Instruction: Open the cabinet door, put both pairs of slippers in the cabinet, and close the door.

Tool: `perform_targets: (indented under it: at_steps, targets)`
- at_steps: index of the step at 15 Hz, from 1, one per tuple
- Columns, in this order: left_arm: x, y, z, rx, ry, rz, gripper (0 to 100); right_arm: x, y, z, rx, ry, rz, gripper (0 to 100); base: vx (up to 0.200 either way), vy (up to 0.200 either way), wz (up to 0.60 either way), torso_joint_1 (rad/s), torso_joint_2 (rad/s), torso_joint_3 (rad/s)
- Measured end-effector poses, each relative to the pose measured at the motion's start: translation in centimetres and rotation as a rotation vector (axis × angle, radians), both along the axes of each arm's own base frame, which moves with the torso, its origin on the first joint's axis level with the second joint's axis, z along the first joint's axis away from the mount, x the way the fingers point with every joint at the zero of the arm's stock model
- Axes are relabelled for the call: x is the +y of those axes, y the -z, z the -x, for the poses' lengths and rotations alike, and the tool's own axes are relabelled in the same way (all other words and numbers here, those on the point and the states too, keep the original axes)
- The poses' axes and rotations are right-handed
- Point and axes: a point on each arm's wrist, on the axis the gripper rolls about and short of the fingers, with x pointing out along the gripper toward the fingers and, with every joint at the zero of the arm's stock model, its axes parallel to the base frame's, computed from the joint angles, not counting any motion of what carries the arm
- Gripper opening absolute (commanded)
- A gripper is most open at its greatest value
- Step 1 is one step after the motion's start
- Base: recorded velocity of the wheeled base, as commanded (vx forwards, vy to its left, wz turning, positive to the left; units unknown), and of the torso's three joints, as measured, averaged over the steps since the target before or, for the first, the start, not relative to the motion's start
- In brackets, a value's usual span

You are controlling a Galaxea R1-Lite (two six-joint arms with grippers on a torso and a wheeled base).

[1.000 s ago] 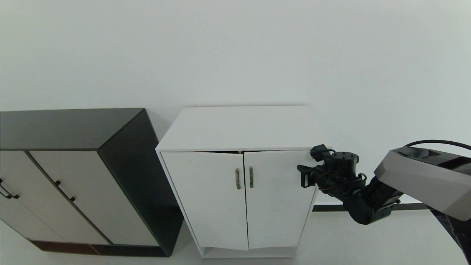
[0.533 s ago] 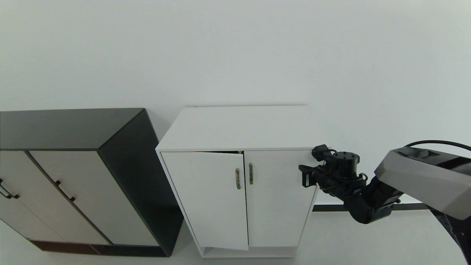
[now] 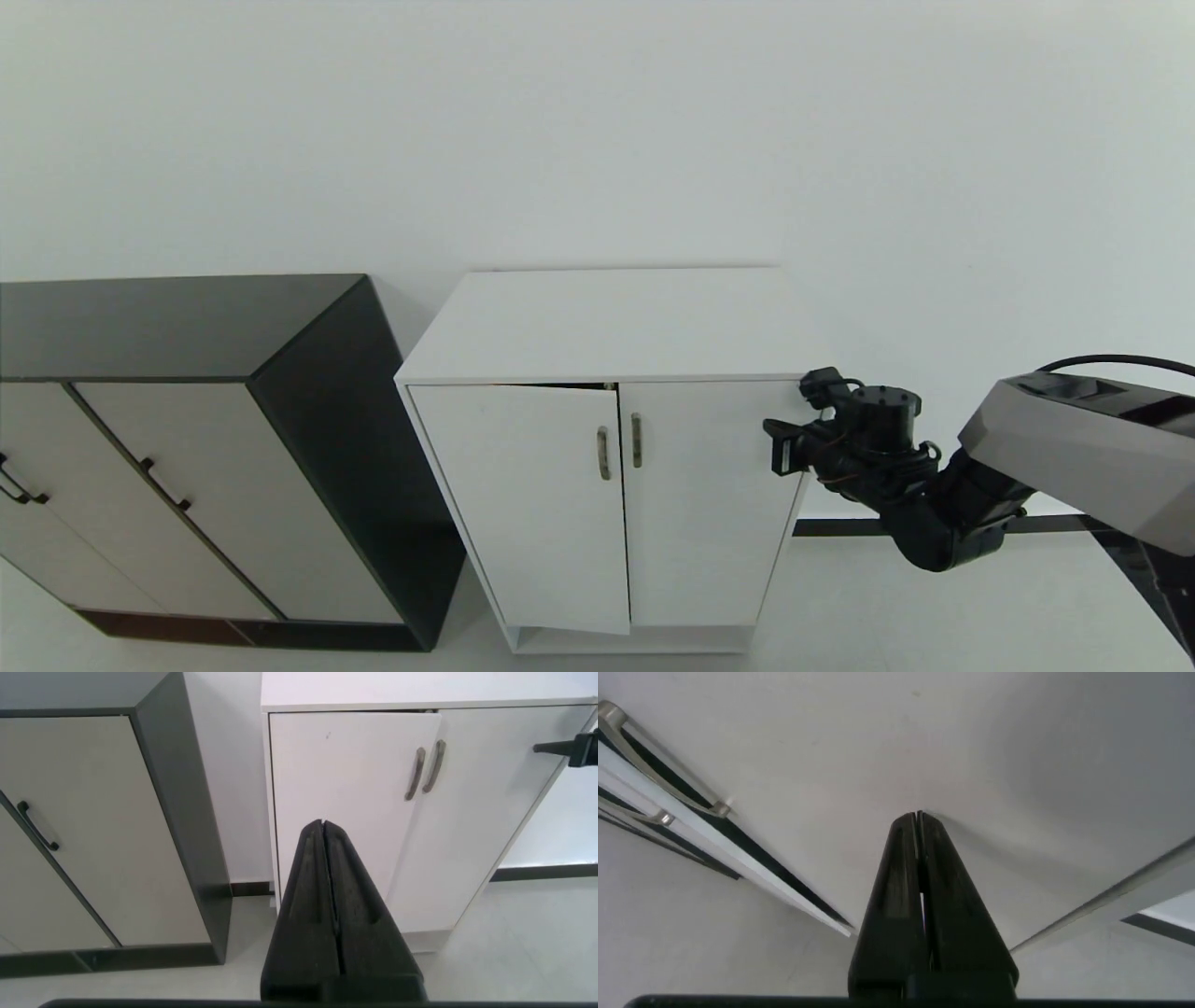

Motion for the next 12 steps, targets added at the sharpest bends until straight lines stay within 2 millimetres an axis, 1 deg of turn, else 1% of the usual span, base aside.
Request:
perform_targets:
  at_steps: [1,3,5,7,9,12]
  targets:
    - [0.0,0.0,0.0,0.000,0.000,0.000,0,-0.1,-0.5,0.7,-0.006,-0.001,-0.002,0,0.000,0.000,0.00,0.000,0.00,0.000]
    - [0.0,0.0,0.0,0.000,-0.001,0.000,0,-0.2,-2.0,2.9,-0.012,-0.013,-0.003,0,0.000,0.000,0.00,0.000,0.00,0.000]
    - [0.0,0.0,0.0,0.000,-0.001,0.000,0,-0.7,-4.1,6.4,-0.014,-0.016,0.000,0,0.000,0.000,0.00,0.000,0.00,0.000]
    - [0.0,0.0,0.0,0.000,-0.001,0.000,0,-1.5,-5.7,10.3,-0.019,0.001,0.009,0,0.000,0.000,0.00,0.000,0.00,0.000]
    - [0.0,0.0,0.0,0.000,-0.001,0.001,0,-2.8,-7.1,14.4,-0.041,0.038,0.014,0,0.000,0.000,0.00,0.000,0.00,0.000]
    - [0.0,0.0,0.0,0.000,-0.001,0.001,0,-5.3,-8.5,19.0,-0.072,0.091,0.013,0,0.000,0.000,0.00,0.000,0.00,0.000]
